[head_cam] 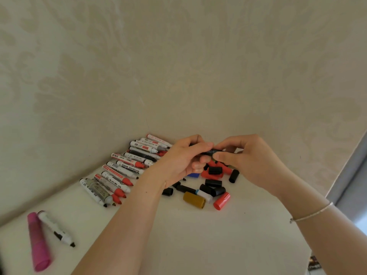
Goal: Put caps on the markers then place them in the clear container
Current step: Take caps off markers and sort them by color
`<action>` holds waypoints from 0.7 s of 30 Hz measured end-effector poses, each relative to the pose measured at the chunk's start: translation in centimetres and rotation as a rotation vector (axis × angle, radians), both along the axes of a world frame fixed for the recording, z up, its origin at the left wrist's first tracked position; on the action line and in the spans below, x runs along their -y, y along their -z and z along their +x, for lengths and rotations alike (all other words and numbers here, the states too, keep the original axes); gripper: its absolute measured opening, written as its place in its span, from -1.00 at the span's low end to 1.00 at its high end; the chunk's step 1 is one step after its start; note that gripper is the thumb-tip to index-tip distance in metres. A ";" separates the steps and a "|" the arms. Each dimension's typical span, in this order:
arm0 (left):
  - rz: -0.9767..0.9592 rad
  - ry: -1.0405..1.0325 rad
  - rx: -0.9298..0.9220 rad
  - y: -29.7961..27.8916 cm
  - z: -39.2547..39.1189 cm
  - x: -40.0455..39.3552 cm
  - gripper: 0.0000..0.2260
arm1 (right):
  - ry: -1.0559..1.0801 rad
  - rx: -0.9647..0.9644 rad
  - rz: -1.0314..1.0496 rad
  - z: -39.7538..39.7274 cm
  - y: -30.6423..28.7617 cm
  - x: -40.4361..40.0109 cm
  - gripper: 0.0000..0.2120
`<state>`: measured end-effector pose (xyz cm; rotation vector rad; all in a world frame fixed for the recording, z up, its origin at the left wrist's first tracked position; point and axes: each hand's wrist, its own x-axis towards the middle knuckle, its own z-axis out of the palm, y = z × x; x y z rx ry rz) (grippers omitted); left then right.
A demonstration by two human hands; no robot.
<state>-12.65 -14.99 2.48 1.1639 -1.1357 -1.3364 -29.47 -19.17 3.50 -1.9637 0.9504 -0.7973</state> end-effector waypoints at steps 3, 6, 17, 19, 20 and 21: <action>-0.020 -0.031 0.051 -0.2 -0.3 0.0 -0.78 | 0.028 0.024 -0.007 0.4 0.3 -0.2 -0.98; -0.033 -0.054 0.187 -0.6 0.0 0.0 -0.77 | 0.041 0.121 0.050 0.8 1.0 -0.5 -0.97; 0.150 -0.013 0.110 -0.7 1.7 -0.6 -0.77 | -0.003 0.177 0.207 1.9 2.2 -1.1 -0.95; 0.131 -0.039 0.115 -1.2 2.3 -0.9 -0.79 | -0.001 0.174 0.205 2.2 1.9 -1.2 -0.93; 0.112 -0.054 0.117 -1.5 2.6 -1.1 -0.82 | -0.003 0.176 0.226 2.3 1.7 -1.2 -0.92; 0.091 -0.072 0.109 -1.8 3.0 -1.4 -0.86 | -0.008 0.182 0.259 2.5 1.4 -1.2 -0.90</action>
